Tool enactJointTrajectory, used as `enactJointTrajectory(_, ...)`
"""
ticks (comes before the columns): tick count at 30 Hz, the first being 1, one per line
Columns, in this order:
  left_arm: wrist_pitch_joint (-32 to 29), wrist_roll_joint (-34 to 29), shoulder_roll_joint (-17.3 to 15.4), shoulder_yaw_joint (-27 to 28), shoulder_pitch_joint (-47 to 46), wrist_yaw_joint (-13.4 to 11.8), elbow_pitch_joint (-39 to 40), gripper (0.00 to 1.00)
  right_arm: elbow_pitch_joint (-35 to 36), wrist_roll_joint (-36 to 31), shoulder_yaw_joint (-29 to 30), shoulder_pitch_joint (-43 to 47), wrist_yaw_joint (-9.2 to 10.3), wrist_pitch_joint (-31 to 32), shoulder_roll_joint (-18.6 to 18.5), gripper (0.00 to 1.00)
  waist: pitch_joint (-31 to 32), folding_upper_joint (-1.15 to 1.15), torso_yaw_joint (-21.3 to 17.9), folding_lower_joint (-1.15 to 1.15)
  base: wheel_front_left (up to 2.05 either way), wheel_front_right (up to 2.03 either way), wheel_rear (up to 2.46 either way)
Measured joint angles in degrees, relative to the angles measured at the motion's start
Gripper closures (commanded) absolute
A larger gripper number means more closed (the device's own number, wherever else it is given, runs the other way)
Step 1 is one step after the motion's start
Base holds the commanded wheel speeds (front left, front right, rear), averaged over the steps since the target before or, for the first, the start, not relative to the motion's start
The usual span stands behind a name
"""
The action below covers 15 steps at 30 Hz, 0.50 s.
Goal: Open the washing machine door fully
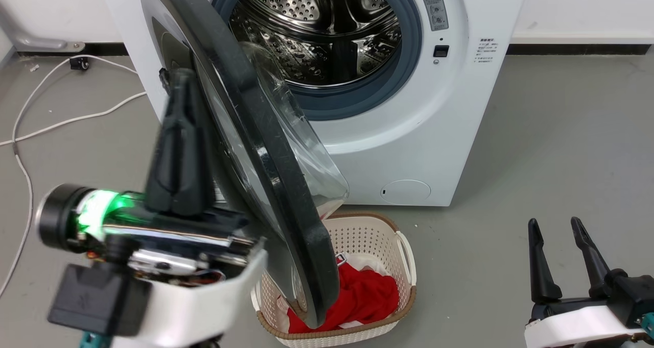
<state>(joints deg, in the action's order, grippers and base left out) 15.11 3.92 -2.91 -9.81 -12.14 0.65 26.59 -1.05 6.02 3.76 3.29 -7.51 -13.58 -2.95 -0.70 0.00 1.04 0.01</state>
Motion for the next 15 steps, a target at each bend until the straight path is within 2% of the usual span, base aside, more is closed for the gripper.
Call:
enactJointTrajectory(4,0.0,0.8,0.0,-6.0,0.0,1.7,0.5,1.0,-0.2,0.1,0.0,-0.4,0.01,0.0,0.0,0.0,-0.1,0.0,-0.4,0.0,0.0,0.0,0.0)
enactJointTrajectory(5,-1.7,2.2,0.0,-11.4,0.3,3.1,0.1,1.0,-0.4,0.1,0.0,-0.5,0.01,0.0,0.0,0.0,-0.1,0.0,-0.6,0.0,0.0,0.0,0.0)
enactJointTrajectory(8,-5.3,4.1,0.0,-16.8,1.7,4.1,-0.3,1.0,-0.6,0.1,0.2,-0.5,0.0,0.0,0.0,0.0,0.1,0.0,-0.6,0.0,0.0,0.0,0.0)
enactJointTrajectory(15,-14.8,7.1,-1.2,-22.5,8.0,4.6,-3.1,1.0,-0.8,0.5,0.1,-0.3,0.0,0.4,0.0,0.0,0.5,0.0,-0.5,0.0,0.0,0.0,0.0)
